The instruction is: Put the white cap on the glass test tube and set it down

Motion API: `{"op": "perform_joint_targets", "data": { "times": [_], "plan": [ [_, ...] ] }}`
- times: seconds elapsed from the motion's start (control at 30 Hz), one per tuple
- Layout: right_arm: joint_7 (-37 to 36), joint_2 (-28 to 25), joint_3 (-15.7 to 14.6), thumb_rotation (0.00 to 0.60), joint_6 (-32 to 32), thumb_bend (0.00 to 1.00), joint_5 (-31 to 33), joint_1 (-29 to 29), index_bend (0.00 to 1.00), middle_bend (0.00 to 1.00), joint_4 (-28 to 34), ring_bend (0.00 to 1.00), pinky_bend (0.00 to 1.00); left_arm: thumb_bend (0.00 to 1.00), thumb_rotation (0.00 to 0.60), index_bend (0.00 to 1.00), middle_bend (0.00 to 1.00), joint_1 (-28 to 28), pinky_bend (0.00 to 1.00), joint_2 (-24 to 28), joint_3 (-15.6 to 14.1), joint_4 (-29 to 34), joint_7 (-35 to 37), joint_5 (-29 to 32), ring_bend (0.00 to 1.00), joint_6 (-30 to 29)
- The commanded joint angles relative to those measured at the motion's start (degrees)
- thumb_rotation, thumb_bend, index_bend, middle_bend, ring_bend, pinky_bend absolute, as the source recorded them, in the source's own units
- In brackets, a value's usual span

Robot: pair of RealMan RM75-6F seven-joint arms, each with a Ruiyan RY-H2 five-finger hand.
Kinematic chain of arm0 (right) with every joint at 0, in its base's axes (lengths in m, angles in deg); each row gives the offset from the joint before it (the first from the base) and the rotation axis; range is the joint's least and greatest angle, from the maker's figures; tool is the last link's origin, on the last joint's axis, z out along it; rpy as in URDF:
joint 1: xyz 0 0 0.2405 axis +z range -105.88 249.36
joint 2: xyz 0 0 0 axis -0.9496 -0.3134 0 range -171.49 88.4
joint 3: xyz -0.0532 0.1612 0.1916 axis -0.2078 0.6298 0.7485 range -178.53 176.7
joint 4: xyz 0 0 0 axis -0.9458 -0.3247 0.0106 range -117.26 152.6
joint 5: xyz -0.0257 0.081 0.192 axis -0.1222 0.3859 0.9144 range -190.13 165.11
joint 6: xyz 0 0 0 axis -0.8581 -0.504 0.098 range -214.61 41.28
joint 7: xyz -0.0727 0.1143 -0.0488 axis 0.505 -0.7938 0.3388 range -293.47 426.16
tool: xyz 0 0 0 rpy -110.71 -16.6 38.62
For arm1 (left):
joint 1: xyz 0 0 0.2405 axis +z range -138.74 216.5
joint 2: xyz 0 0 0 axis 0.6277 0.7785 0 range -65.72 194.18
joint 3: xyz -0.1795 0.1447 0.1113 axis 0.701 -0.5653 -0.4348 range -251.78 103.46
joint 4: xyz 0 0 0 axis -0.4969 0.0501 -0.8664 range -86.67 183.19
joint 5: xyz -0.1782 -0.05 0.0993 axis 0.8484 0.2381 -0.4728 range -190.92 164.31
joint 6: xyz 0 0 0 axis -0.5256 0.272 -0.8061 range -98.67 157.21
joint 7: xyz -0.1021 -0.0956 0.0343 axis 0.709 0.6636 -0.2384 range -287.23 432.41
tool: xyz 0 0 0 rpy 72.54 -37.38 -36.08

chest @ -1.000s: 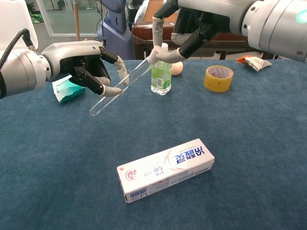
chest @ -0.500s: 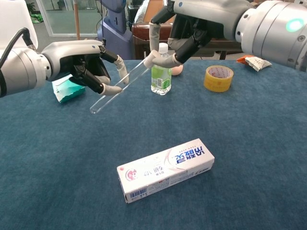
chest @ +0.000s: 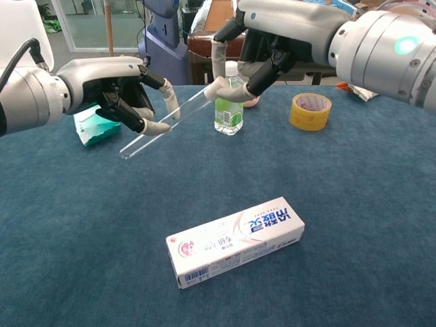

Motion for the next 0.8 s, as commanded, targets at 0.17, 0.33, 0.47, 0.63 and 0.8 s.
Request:
{"op": "perform_joint_targets", "data": {
  "times": [0.17, 0.33, 0.47, 0.63, 0.8],
  "plan": [
    [0.42, 0.09, -0.21, 0.6, 0.11, 0.38, 0.27, 0.09, 0.63, 0.96, -0.3, 1.0, 1.0, 0.34, 0.6, 0.64, 1.0, -0.11, 1.0, 0.12, -0.12, -0.02, -0.14, 0.22, 0.96, 0.14],
    [0.43, 0.13, -0.14, 0.6, -0.04, 0.24, 0.59, 0.04, 0.58, 0.96, -0.35, 1.0, 1.0, 0.34, 0.6, 0.64, 1.0, -0.04, 1.0, 0.15, -0.25, -0.19, -0.08, 0.2, 0.96, 0.09],
    [0.8, -0.12, -0.1, 0.6, 0.13, 0.14, 1.14, 0.14, 0.48, 0.96, -0.13, 1.0, 1.0, 0.34, 0.6, 0.64, 1.0, 0.01, 1.0, 0.28, -0.29, -0.52, 0.04, 0.19, 0.96, 0.15],
    [0.58, -0.69, 0.04, 0.6, 0.7, 0.08, 1.94, 0.25, 0.33, 0.95, 0.49, 1.0, 1.0, 0.34, 0.6, 0.64, 1.0, 0.09, 1.0, 0.54, -0.3, -0.76, 0.18, -0.01, 0.96, 0.16],
    [-0.34, -2.09, -0.04, 0.6, 0.52, 0.06, 1.44, -0.3, 0.28, 0.95, 1.61, 1.0, 1.0, 0.34, 0.6, 0.64, 1.0, 0.19, 1.0, 0.81, -0.86, -1.96, -0.34, -0.41, 0.96, 0.24]
  ]
}}
